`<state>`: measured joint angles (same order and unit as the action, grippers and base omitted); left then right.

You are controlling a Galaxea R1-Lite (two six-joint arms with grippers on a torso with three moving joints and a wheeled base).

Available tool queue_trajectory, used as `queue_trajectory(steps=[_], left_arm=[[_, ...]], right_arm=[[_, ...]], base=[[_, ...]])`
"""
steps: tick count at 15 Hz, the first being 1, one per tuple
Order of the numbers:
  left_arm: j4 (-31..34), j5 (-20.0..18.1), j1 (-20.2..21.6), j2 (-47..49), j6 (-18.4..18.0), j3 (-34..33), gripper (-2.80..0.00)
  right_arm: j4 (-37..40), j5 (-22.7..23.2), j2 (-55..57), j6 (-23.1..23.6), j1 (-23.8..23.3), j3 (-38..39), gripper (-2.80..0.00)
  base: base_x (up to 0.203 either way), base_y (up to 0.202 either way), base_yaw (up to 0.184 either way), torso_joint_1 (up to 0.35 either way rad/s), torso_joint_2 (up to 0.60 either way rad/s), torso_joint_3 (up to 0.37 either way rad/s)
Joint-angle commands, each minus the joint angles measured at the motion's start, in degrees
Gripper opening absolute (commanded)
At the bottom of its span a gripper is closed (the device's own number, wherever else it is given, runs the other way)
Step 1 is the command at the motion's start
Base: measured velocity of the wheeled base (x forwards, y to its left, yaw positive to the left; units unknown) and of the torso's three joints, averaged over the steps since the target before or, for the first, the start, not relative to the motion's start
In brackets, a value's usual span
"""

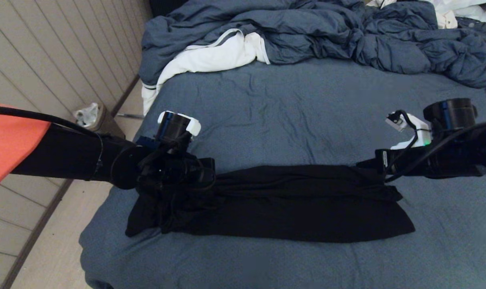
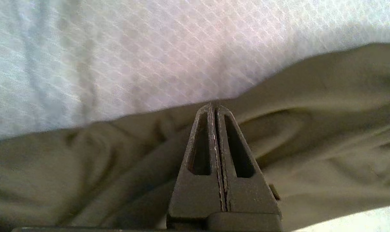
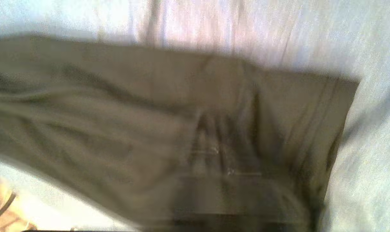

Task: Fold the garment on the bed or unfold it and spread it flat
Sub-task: Fold the black T-shirt

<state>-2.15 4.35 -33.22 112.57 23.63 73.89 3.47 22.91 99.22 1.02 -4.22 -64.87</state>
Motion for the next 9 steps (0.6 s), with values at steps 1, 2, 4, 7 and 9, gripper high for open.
queue_trajectory(steps=[1,2,4,7,9], left_arm=[[-0.1,0.0,-0.4,0.2,0.2,-0.2,-2.80],[-0.1,0.1,-0.5,0.2,0.2,-0.2,-2.80],[-0.1,0.1,-0.5,0.2,0.2,-0.2,-2.80],[-0.1,0.0,-0.5,0.3,0.2,-0.1,-2.80],[-0.1,0.0,-0.5,0.6,0.2,-0.1,-2.80]], right_arm=[[0.0,0.2,-0.9,0.3,-0.8,2.7,-2.80],[0.0,0.2,-0.7,0.3,-1.0,3.9,-2.80],[-0.9,0.1,-0.2,0.6,-1.1,6.5,-2.80],[-6.1,-1.0,1.2,0.7,-1.3,9.3,-2.80],[-6.6,-1.3,0.9,1.2,-2.4,11.7,-2.80]], base=[[0.000,0.000,0.000,0.000,0.00,0.000],[0.000,0.000,0.000,0.000,0.00,0.000],[0.000,0.000,0.000,0.000,0.00,0.000],[0.000,0.000,0.000,0.000,0.00,0.000],[0.000,0.000,0.000,0.000,0.00,0.000]])
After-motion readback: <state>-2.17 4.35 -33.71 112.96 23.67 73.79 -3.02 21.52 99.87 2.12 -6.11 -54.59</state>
